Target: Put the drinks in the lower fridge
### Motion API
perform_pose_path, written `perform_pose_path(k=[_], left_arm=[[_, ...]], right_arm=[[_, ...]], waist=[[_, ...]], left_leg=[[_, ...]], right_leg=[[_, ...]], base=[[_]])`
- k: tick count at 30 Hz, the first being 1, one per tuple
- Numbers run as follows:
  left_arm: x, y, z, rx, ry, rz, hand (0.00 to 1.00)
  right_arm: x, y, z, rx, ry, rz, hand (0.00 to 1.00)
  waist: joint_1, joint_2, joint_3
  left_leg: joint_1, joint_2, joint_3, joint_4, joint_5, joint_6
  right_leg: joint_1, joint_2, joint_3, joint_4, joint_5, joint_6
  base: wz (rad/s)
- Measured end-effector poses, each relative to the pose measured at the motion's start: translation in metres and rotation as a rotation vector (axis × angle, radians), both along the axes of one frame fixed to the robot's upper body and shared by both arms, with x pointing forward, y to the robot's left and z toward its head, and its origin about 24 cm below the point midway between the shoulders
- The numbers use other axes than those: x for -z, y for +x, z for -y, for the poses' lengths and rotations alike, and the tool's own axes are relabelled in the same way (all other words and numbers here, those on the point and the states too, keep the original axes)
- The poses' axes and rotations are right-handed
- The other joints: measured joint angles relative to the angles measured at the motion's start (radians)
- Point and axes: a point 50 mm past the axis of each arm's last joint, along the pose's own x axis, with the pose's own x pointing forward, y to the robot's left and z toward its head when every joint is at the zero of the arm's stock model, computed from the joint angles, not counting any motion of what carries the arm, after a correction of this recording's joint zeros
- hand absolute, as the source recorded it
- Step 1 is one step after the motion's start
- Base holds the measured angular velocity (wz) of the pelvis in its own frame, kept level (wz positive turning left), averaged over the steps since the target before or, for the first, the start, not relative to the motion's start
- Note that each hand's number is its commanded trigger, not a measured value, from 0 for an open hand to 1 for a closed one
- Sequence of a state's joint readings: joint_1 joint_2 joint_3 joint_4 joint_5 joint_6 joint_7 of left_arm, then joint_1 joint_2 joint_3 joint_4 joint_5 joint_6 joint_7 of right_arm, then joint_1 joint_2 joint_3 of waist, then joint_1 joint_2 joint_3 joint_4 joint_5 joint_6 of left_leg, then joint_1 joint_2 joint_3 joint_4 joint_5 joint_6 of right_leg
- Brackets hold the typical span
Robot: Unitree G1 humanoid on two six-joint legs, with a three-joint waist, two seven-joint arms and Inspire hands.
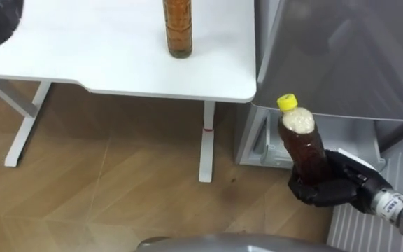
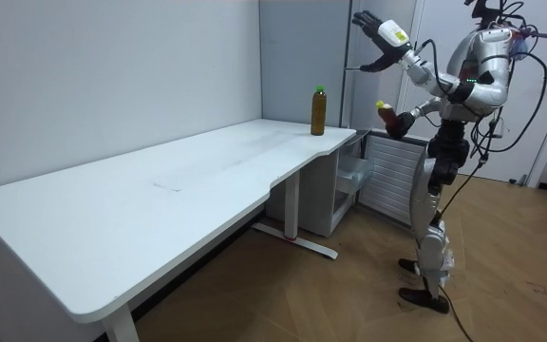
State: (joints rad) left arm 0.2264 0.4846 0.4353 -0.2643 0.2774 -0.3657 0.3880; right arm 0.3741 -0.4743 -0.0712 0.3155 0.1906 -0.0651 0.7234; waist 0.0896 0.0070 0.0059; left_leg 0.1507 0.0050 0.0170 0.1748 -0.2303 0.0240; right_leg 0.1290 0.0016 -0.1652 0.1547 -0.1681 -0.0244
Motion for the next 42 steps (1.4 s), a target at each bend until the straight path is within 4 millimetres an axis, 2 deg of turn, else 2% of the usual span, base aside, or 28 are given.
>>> perform_pose_path(k=[2,6,8,9,11,13,14,15,19,23,26,30,34,37,38,42], left_arm=[[0.02,-0.006,-0.018,-0.047,-0.159,-0.039,0.0],[0.05,-0.018,-0.041,-0.144,-0.431,-0.048,0.0],[0.08,-0.026,-0.051,-0.213,-0.641,-0.065,0.0],[0.087,-0.029,-0.054,-0.232,-0.686,-0.075,0.0],[0.117,-0.037,-0.063,-0.314,-0.842,-0.136,0.0],[0.139,-0.044,-0.063,-0.364,-0.939,-0.183,0.0],[0.152,-0.048,-0.06,-0.388,-1.005,-0.206,0.0],[0.159,-0.049,-0.058,-0.396,-1.041,-0.22,0.0],[0.202,-0.061,-0.046,-0.462,-1.28,-0.324,0.0],[0.243,-0.085,-0.031,-0.553,-1.476,-0.432,0.0],[0.266,-0.104,-0.021,-0.597,-1.547,-0.559,0.0],[0.286,-0.122,-0.004,-0.591,-1.552,-0.756,0.0],[0.302,-0.14,0.01,-0.575,-1.411,-1.066,0.0],[0.309,-0.155,0.019,-0.55,-1.325,-1.243,0.0],[0.31,-0.157,0.022,-0.528,-1.279,-1.298,0.0],[0.315,-0.155,0.032,-0.467,-1.196,-1.41,0.0]], right_arm=[[0.003,-0.001,-0.002,0.023,0.008,-0.013,1.0],[0.014,-0.006,-0.006,0.097,0.018,-0.034,1.0],[0.02,-0.009,-0.008,0.143,0.02,-0.056,1.0],[0.022,-0.009,-0.009,0.155,0.023,-0.062,1.0],[0.028,-0.013,-0.011,0.19,0.029,-0.085,1.0],[0.031,-0.014,-0.009,0.208,0.024,-0.105,1.0],[0.032,-0.014,-0.009,0.217,0.023,-0.112,1.0],[0.032,-0.014,-0.01,0.221,0.024,-0.114,1.0],[0.036,-0.013,-0.015,0.254,0.067,-0.13,1.0],[0.045,-0.011,-0.019,0.317,0.067,-0.165,1.0],[0.051,-0.013,-0.02,0.347,0.068,-0.198,1.0],[0.056,-0.014,-0.022,0.376,0.078,-0.218,1.0],[0.068,-0.023,-0.026,0.469,0.107,-0.27,1.0],[0.074,-0.029,-0.03,0.535,0.141,-0.291,1.0],[0.077,-0.031,-0.029,0.575,0.162,-0.306,1.0],[0.086,-0.038,-0.03,0.704,0.178,-0.348,1.0]], waist=[[0.008,0.0,-0.0004],[0.021,-0.01,-0.0005],[0.031,-0.016,-0.0001],[0.037,-0.019,-0.001],[0.045,-0.024,0.0015],[0.05,-0.029,0.0018],[0.05,-0.029,0.0062],[0.051,-0.035,0.0043],[0.05,-0.037,0.0071],[0.049,-0.038,0.0057],[0.049,-0.04,0.0043],[0.046,-0.036,0.0043],[0.038,-0.037,0.0031],[0.008,-0.034,0.0007],[-0.005,-0.034,0.0001],[-0.013,-0.025,0.0006]], left_leg=[[0.001,0.001,0.001,-0.005,0.0,0.0],[0.003,-0.002,0.003,-0.004,0.001,-0.001],[0.001,-0.001,0.005,-0.005,0.001,-0.001],[0.002,-0.001,0.007,-0.005,0.001,-0.001],[0.002,0.0,0.006,-0.004,0.001,-0.001],[0.0,-0.001,0.004,-0.006,0.001,-0.001],[0.001,-0.002,0.003,-0.007,0.001,-0.001],[0.001,-0.002,0.002,-0.007,0.001,-0.001],[0.0,-0.002,-0.003,-0.007,0.0,0.0],[-0.003,-0.001,0.006,-0.012,0.0,0.001],[-0.001,0.0,0.01,-0.011,0.0,0.001],[-0.002,-0.001,0.012,-0.009,0.0,0.001],[-0.004,-0.002,0.012,-0.011,-0.001,0.001],[-0.006,-0.002,0.011,-0.008,-0.001,0.001],[-0.005,-0.003,0.011,-0.008,-0.001,0.001],[-0.003,-0.003,0.015,-0.007,-0.001,0.001]], right_leg=[[0.0,0.0,-0.004,0.001,0.0,0.0],[0.006,0.0,-0.014,-0.001,0.0,-0.001],[0.001,-0.001,-0.012,-0.002,0.0,-0.001],[-0.002,-0.001,-0.012,-0.002,0.0,-0.001],[-0.001,-0.002,-0.009,-0.004,0.0,-0.001],[0.005,-0.004,-0.01,-0.004,-0.002,0.002],[0.007,-0.003,-0.009,-0.004,-0.002,0.002],[0.007,-0.003,-0.009,-0.004,-0.002,0.003],[0.008,-0.005,-0.017,-0.004,-0.002,0.003],[0.0,-0.002,-0.003,-0.002,-0.002,0.003],[0.003,-0.002,-0.002,-0.003,-0.003,0.003],[0.0,-0.003,-0.002,-0.003,-0.003,0.003],[0.0,-0.001,-0.002,-0.004,-0.003,0.003],[0.001,-0.002,-0.003,-0.003,-0.003,0.003],[0.003,-0.002,-0.004,-0.003,-0.003,0.003],[0.003,-0.001,-0.001,-0.002,-0.003,0.003]], base=[[0.0],[0.03],[0.0],[0.0],[0.0],[0.02],[0.0],[0.0],[0.01],[-0.04],[0.0],[0.0],[0.02],[0.01],[0.0],[-0.03]])
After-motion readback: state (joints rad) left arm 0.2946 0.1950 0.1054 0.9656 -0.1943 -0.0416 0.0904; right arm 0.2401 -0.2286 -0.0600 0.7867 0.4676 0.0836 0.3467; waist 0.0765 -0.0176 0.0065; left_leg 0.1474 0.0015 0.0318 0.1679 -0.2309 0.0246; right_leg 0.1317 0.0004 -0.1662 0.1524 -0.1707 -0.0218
